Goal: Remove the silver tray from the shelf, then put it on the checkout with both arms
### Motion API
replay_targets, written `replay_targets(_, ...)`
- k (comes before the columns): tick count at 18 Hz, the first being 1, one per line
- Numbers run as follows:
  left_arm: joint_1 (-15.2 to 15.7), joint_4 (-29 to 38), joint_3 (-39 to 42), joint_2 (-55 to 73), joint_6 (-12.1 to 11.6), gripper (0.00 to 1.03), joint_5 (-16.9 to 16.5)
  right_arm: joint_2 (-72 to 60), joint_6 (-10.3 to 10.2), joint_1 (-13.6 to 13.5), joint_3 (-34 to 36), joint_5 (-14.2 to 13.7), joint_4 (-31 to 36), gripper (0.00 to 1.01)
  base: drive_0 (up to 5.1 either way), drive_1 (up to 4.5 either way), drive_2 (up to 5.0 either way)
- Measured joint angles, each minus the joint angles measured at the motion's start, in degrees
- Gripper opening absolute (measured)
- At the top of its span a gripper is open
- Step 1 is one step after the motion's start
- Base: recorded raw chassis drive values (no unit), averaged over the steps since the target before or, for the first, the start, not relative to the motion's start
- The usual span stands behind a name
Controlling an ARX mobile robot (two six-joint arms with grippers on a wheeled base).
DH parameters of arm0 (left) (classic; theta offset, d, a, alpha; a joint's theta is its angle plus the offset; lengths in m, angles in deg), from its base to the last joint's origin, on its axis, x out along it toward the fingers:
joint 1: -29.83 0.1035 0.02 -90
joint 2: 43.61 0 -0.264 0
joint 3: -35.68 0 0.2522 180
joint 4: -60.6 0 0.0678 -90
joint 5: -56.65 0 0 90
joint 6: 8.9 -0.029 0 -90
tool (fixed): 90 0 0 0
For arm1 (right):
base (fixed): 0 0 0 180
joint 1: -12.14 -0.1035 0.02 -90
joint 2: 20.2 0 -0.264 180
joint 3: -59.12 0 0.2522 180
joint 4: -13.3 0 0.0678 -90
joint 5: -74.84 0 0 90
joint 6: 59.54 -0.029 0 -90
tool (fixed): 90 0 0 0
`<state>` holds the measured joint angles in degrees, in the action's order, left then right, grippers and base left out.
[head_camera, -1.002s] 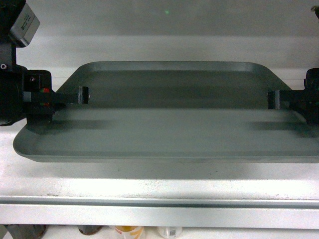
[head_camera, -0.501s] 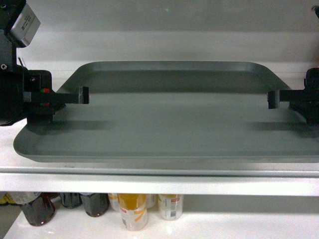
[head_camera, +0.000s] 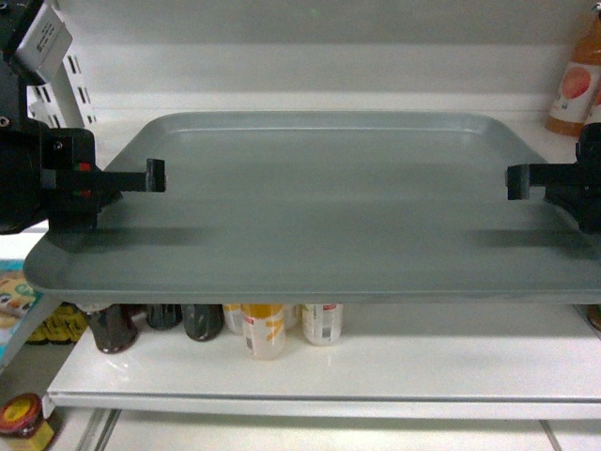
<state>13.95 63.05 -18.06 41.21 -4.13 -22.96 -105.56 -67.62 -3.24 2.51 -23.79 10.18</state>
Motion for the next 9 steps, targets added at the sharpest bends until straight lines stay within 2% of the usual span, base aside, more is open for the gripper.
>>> replay_targets(9, 0.0, 0.0, 0.0, -0.1, 0.0, 0.04, 0.1, 0.0, 0.0, 0.0, 0.1, 0.0, 0.1, 0.03, 0.1, -4.04, 4.2)
